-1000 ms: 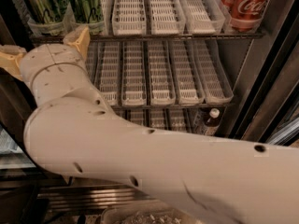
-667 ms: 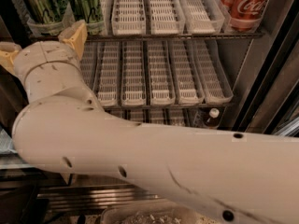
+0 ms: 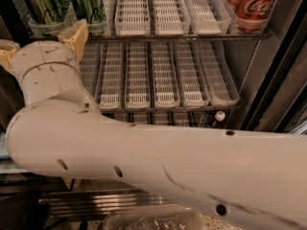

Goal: Pick green can from top shelf of fridge

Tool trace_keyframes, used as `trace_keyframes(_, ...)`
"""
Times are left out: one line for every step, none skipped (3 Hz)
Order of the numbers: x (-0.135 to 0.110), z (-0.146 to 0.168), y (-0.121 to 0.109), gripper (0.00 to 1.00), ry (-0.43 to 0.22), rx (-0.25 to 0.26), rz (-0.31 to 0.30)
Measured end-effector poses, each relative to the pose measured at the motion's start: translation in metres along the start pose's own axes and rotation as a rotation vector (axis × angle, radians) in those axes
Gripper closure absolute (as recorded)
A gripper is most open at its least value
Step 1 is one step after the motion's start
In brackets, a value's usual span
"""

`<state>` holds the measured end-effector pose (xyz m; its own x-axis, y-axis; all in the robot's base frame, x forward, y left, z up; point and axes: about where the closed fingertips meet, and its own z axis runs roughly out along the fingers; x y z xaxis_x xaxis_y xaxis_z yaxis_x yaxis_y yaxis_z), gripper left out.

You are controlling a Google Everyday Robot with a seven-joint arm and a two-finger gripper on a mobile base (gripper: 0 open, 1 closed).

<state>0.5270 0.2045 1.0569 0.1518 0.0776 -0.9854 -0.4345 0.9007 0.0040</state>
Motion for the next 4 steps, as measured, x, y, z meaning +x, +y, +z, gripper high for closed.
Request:
trace_keyframes(-0.005, 0.009, -0.006, 0.0, -0.038, 0.057, -0.029)
trace_keyframes(-0.011, 0.013, -0.013, 0.01, -0.073, 0.121, -0.102)
trace_keyframes(-0.015, 0.01, -0.017, 0.1, -0.087, 0.176, -0.17)
trace_keyframes(-0.012, 0.005, -0.01, 0.07, -0.075, 0.199, -0.229)
